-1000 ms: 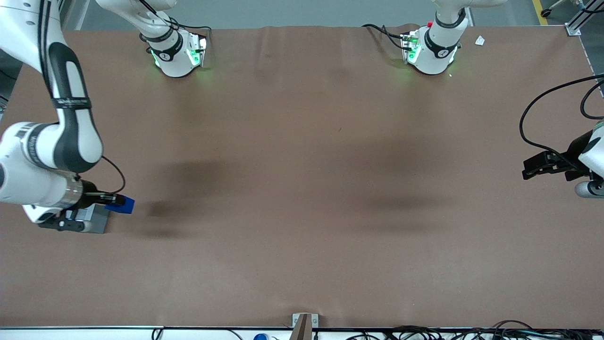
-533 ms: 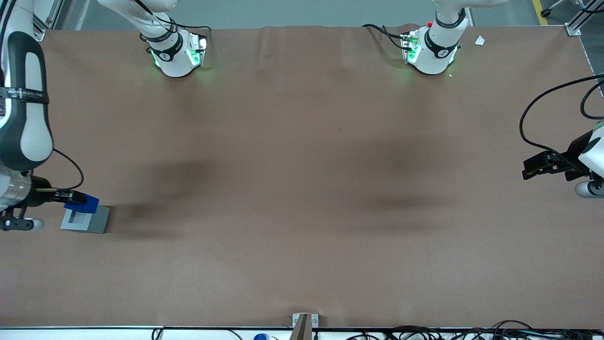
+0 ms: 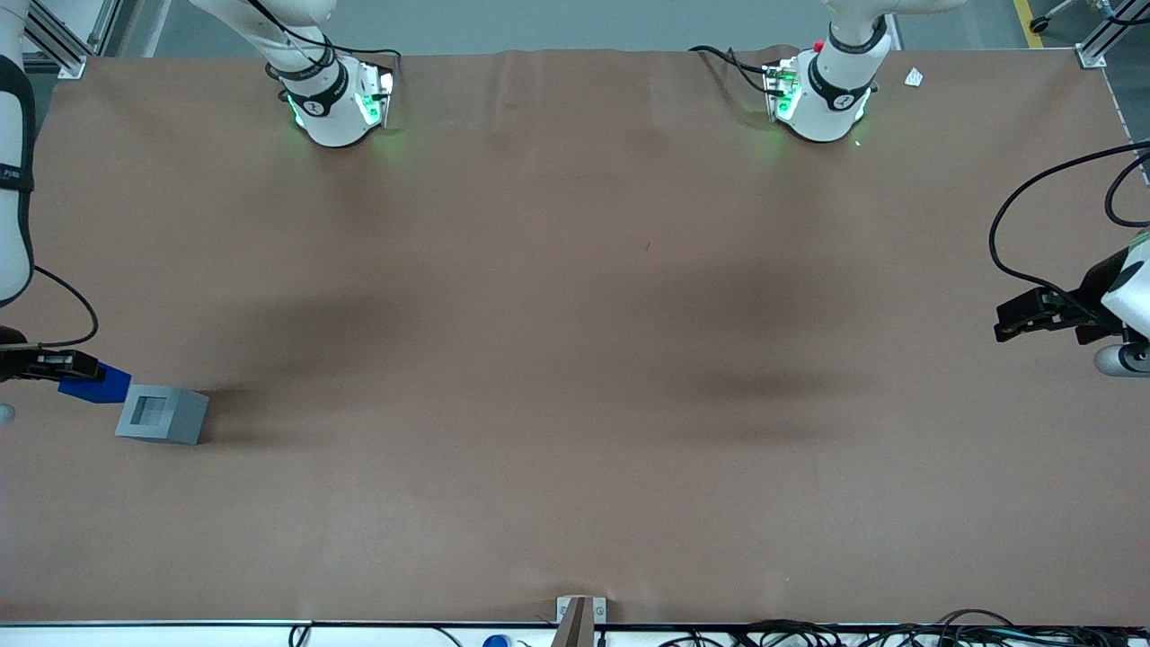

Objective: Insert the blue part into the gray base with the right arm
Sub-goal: 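Lift the blue block and carry it above the gray base opening, then lower the blue block into the gray base opening and press down, then open the right gripper and lift it off the block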

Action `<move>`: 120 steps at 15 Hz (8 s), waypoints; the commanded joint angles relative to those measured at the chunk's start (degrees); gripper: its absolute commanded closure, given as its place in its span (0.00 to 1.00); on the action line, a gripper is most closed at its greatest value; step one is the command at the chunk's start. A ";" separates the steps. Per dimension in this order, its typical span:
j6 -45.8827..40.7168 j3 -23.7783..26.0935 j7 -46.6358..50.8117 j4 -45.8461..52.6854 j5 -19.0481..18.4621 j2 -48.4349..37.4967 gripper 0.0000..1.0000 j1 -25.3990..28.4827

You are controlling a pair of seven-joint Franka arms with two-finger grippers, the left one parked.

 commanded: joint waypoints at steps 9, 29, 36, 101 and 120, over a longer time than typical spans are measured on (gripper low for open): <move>3.40 0.98 0.97 1.25 -0.36 4.49 0.98 -2.11; 6.04 1.24 3.44 5.11 0.26 10.38 0.99 -1.84; 5.87 1.24 3.44 4.67 0.26 10.47 0.99 -1.93; 4.90 1.24 1.95 5.03 -0.80 13.99 0.99 -1.49; 5.34 1.24 2.04 7.40 -0.45 15.22 0.30 -1.40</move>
